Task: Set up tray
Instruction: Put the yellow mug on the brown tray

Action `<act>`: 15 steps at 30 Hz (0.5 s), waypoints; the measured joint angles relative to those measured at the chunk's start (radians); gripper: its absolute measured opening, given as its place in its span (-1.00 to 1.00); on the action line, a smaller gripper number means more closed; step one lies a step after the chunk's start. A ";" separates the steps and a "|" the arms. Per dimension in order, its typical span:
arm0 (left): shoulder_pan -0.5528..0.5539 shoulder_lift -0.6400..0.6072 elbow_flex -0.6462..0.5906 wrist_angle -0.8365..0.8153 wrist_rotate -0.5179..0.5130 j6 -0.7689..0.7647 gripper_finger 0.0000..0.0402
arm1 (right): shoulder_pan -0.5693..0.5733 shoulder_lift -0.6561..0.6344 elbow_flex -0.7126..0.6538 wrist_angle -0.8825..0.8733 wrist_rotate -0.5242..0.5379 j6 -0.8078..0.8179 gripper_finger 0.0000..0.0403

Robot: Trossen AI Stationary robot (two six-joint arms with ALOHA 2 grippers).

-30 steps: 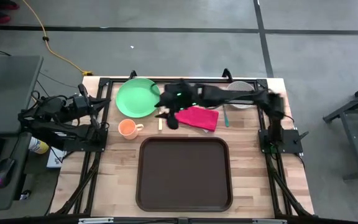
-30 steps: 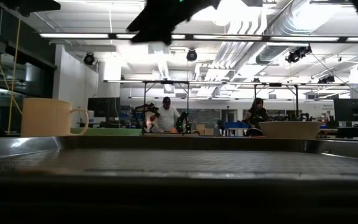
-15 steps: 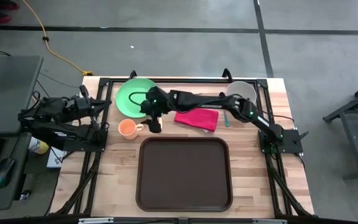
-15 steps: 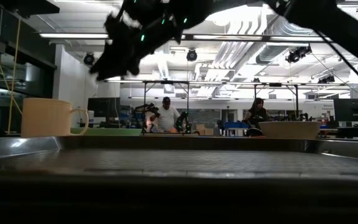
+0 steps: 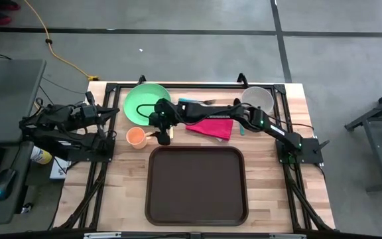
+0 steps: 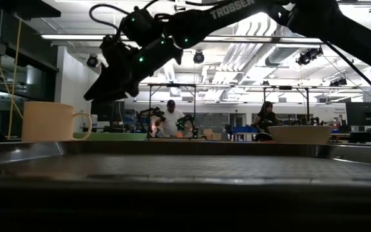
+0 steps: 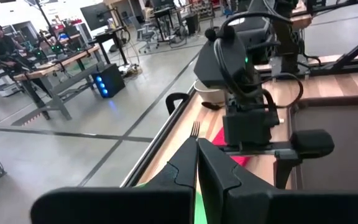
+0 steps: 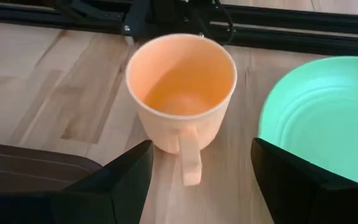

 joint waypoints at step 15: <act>0.000 0.000 0.000 -0.008 0.015 0.000 -0.78 | 0.010 0.050 -0.001 0.066 -0.021 0.038 0.24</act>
